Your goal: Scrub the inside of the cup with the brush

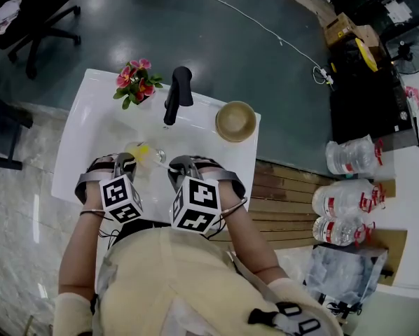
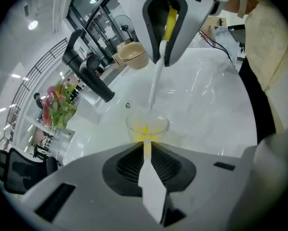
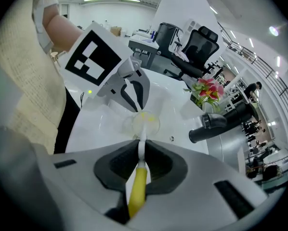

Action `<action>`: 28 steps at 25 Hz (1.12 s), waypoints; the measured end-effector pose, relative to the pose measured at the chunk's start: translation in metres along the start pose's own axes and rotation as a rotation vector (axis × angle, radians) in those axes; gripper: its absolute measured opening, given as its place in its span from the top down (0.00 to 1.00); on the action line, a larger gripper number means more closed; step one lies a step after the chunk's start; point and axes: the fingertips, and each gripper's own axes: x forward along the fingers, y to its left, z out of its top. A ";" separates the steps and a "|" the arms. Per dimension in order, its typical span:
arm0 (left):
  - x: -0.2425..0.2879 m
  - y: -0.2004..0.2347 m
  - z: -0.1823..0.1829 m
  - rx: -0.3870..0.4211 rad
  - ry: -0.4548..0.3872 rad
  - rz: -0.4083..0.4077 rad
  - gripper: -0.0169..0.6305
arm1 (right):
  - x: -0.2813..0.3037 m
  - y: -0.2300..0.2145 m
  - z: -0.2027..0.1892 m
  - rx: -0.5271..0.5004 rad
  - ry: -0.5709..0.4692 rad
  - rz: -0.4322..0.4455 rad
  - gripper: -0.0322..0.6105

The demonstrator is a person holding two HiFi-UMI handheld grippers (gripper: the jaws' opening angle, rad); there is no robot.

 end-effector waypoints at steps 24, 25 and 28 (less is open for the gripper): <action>0.001 0.003 -0.001 0.002 -0.010 0.004 0.89 | 0.001 -0.031 -0.016 0.457 -0.219 0.235 0.87; 0.001 0.004 -0.002 0.000 -0.008 0.004 0.89 | 0.002 -0.031 -0.018 0.474 -0.225 0.241 0.87; 0.003 0.004 -0.003 -0.013 -0.006 0.003 0.89 | 0.006 -0.029 -0.023 0.515 -0.239 0.252 0.87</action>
